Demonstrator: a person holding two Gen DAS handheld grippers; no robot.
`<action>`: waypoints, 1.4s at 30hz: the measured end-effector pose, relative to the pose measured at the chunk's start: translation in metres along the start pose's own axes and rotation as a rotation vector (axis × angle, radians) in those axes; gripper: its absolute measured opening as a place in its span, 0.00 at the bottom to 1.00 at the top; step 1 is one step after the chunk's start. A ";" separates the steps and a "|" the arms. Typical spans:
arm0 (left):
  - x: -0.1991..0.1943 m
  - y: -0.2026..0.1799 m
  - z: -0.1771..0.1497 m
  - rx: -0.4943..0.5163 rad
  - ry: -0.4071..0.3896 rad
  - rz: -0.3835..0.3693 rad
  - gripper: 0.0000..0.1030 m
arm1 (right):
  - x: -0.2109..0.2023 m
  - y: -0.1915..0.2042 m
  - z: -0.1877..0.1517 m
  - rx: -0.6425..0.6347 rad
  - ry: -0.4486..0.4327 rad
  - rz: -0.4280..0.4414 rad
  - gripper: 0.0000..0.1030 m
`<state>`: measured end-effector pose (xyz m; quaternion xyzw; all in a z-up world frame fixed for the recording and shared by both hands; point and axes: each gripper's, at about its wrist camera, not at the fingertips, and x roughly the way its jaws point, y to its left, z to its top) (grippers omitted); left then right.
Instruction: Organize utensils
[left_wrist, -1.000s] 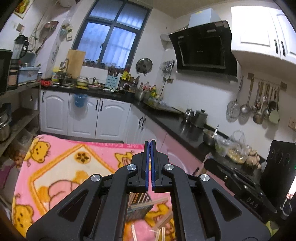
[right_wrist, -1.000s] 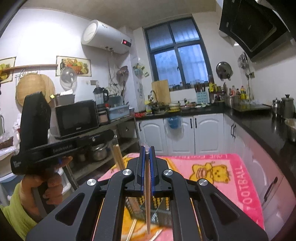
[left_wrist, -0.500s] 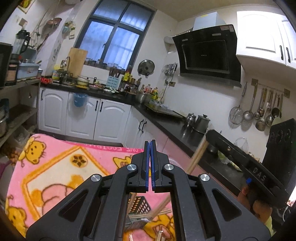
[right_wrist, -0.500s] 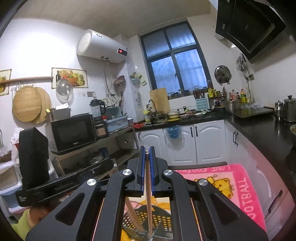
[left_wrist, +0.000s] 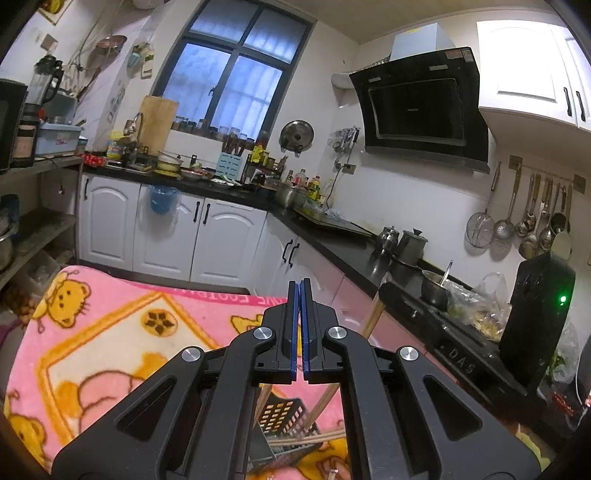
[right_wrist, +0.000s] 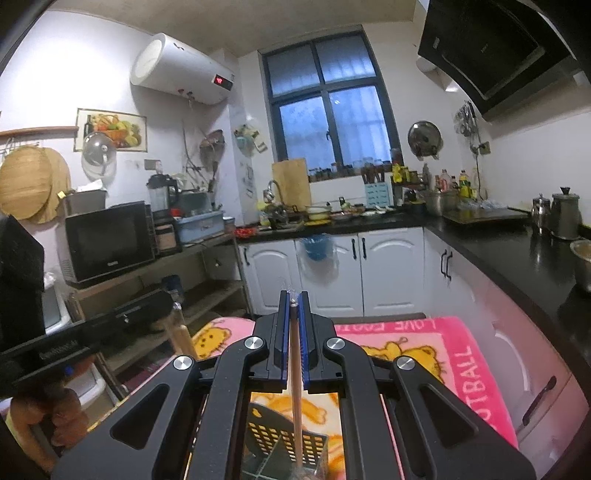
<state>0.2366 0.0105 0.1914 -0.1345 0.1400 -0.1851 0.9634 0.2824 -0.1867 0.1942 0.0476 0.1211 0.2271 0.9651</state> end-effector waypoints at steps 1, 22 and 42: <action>0.002 0.000 -0.001 0.000 0.000 -0.004 0.00 | 0.002 -0.001 -0.003 0.001 0.009 -0.003 0.05; 0.027 0.030 -0.058 -0.035 0.112 0.017 0.00 | 0.006 -0.009 -0.051 0.045 0.088 -0.037 0.05; 0.005 0.044 -0.081 -0.076 0.157 0.064 0.20 | -0.030 -0.022 -0.076 0.086 0.110 -0.045 0.42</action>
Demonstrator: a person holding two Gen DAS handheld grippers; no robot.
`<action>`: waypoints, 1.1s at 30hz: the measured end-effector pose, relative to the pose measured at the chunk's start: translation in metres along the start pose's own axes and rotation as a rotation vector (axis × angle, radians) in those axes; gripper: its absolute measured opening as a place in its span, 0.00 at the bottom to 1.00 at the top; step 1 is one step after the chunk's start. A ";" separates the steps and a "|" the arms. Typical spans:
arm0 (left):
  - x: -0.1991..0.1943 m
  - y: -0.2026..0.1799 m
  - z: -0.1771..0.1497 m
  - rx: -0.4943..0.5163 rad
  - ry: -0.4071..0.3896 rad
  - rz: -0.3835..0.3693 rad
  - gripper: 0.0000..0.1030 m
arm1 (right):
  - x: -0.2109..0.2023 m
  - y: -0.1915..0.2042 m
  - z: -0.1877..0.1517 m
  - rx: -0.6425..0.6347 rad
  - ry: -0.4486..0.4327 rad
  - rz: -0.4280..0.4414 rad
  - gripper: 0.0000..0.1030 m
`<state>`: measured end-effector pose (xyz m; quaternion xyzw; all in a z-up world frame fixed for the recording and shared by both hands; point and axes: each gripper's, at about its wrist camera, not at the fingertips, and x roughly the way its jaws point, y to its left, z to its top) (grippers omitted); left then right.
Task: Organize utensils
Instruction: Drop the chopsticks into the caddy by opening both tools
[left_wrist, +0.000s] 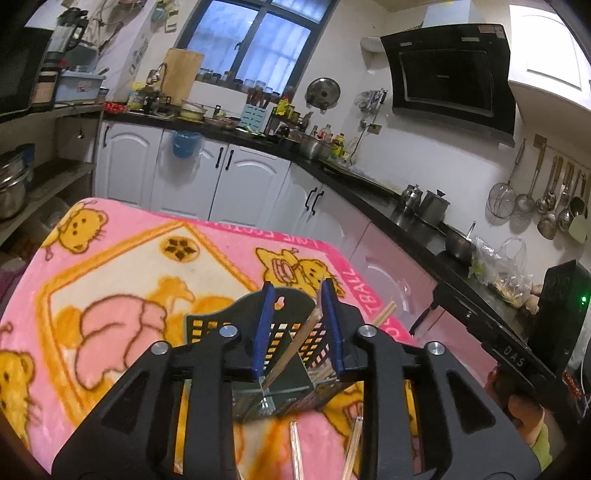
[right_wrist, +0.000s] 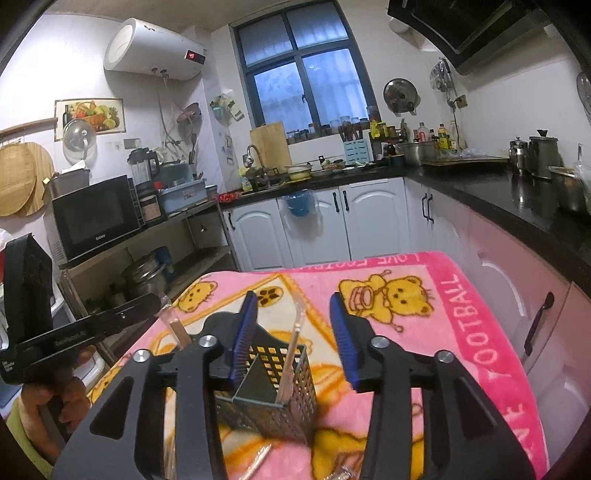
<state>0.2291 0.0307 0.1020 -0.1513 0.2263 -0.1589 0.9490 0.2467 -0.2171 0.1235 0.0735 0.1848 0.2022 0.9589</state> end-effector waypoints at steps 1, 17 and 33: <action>-0.001 0.000 -0.001 -0.002 0.000 0.000 0.22 | -0.002 0.000 -0.001 0.000 0.000 0.000 0.42; -0.043 0.000 -0.009 -0.012 -0.035 0.000 0.89 | -0.045 0.000 -0.026 -0.038 0.001 -0.006 0.62; -0.070 0.021 -0.051 -0.054 -0.003 0.069 0.90 | -0.058 0.019 -0.067 -0.084 0.082 0.010 0.68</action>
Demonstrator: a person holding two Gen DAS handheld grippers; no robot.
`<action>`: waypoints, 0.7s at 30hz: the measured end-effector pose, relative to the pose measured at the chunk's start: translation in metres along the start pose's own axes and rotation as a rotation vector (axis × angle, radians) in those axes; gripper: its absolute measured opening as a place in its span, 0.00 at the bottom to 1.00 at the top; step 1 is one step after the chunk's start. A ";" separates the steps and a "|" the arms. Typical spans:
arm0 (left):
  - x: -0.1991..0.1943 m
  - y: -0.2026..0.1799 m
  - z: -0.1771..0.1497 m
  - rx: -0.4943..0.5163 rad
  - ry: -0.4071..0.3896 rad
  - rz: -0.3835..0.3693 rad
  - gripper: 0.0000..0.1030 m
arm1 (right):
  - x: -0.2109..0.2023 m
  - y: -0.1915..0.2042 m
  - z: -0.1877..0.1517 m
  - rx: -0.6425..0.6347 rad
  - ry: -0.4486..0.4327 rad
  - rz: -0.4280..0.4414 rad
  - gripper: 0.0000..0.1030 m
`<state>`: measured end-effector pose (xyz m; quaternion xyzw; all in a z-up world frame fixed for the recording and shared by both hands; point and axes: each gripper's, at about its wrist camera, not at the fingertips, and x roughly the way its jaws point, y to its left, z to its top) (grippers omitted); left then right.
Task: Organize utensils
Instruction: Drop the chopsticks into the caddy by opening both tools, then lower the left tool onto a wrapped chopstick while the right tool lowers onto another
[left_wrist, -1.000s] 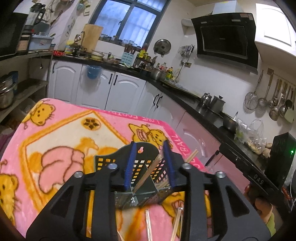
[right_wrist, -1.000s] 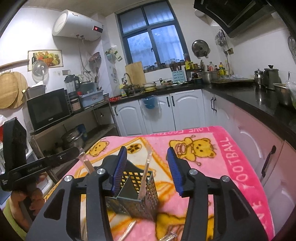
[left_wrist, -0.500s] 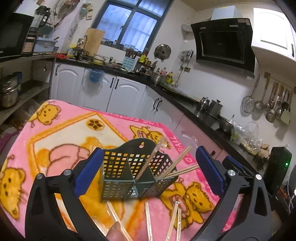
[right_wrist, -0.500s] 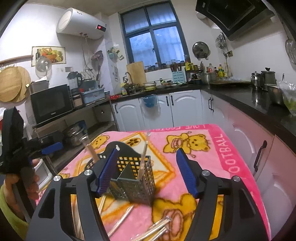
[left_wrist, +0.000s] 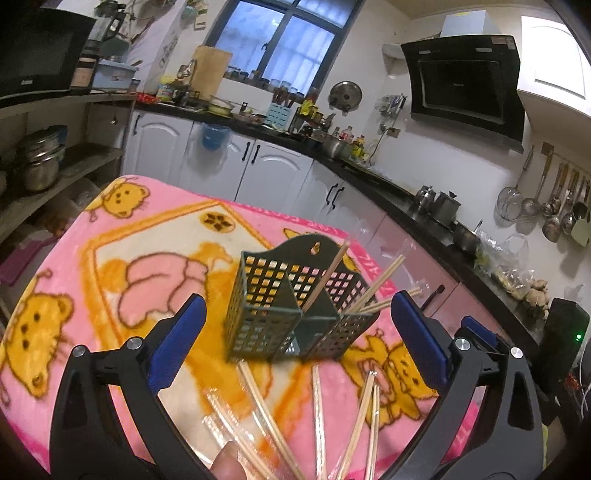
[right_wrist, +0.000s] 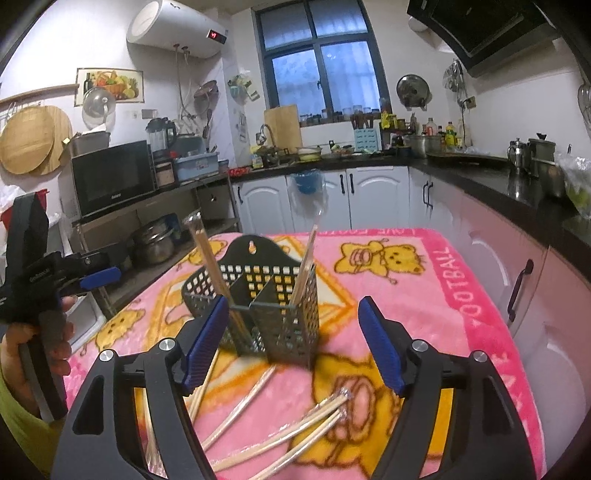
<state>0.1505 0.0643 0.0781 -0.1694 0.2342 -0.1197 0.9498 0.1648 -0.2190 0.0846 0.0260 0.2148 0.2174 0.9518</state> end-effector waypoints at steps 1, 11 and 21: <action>-0.002 0.001 -0.003 -0.001 0.001 0.004 0.90 | 0.001 0.001 -0.001 0.001 0.005 0.001 0.68; -0.010 0.014 -0.022 -0.033 0.021 0.027 0.90 | 0.009 0.014 -0.021 -0.021 0.067 0.017 0.68; -0.015 0.033 -0.041 -0.078 0.053 0.055 0.90 | 0.012 0.025 -0.030 -0.044 0.100 0.031 0.68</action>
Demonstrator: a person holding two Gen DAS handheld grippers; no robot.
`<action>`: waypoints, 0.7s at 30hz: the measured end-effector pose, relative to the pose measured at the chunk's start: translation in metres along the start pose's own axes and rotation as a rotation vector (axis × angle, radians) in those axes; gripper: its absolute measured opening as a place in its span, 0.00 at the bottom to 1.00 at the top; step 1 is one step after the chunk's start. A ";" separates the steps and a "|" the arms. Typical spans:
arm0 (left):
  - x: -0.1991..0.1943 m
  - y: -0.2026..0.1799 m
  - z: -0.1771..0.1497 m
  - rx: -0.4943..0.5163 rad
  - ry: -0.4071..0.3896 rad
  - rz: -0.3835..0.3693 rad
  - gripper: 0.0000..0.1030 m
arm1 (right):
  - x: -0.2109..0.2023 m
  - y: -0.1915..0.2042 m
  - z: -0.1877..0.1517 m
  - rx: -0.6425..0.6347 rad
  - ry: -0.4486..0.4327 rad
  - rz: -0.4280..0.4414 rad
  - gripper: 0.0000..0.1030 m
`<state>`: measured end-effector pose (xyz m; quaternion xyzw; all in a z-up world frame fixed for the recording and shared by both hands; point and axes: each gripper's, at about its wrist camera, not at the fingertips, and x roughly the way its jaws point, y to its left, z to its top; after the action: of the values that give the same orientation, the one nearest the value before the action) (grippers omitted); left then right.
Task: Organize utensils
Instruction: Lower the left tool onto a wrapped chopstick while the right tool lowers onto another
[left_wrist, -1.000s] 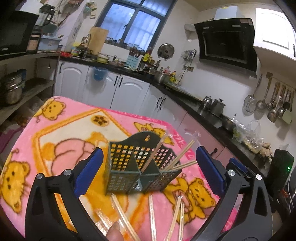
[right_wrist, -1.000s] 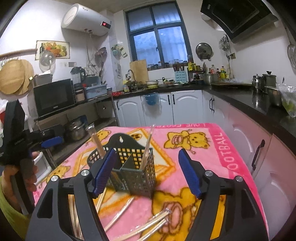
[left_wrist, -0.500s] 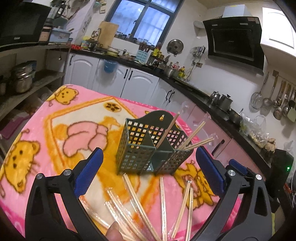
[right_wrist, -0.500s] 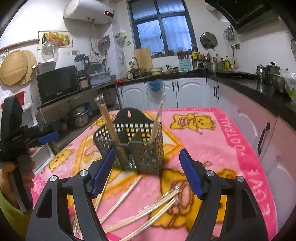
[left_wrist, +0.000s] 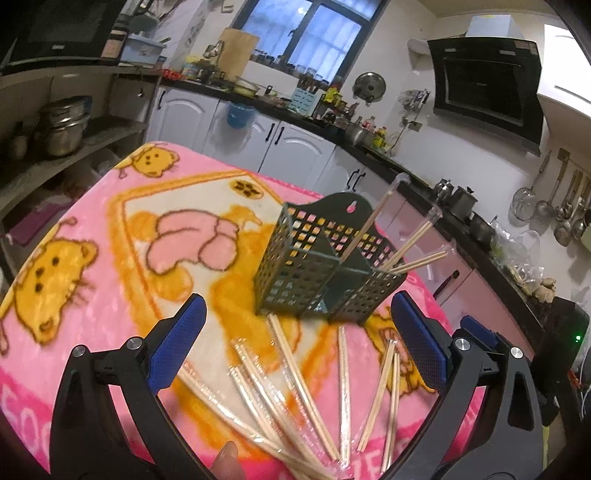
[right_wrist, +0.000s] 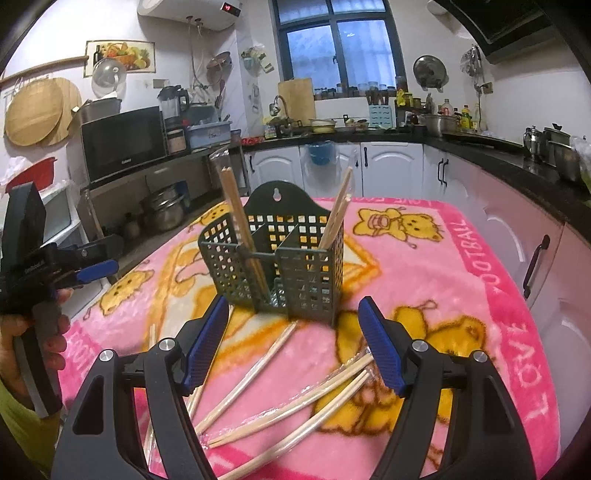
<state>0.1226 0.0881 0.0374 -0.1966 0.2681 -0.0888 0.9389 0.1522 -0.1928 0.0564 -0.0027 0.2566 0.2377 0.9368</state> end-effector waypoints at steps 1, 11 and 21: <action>0.000 0.003 -0.002 -0.006 0.007 0.004 0.90 | 0.000 0.001 -0.001 0.001 0.003 0.002 0.68; -0.001 0.019 -0.020 -0.034 0.039 0.041 0.90 | 0.007 0.012 -0.009 -0.015 0.036 0.023 0.68; 0.003 0.044 -0.043 -0.071 0.093 0.112 0.90 | 0.024 0.019 -0.017 -0.016 0.093 0.038 0.68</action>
<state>0.1045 0.1136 -0.0158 -0.2099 0.3248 -0.0355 0.9215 0.1538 -0.1676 0.0322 -0.0165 0.2980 0.2572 0.9191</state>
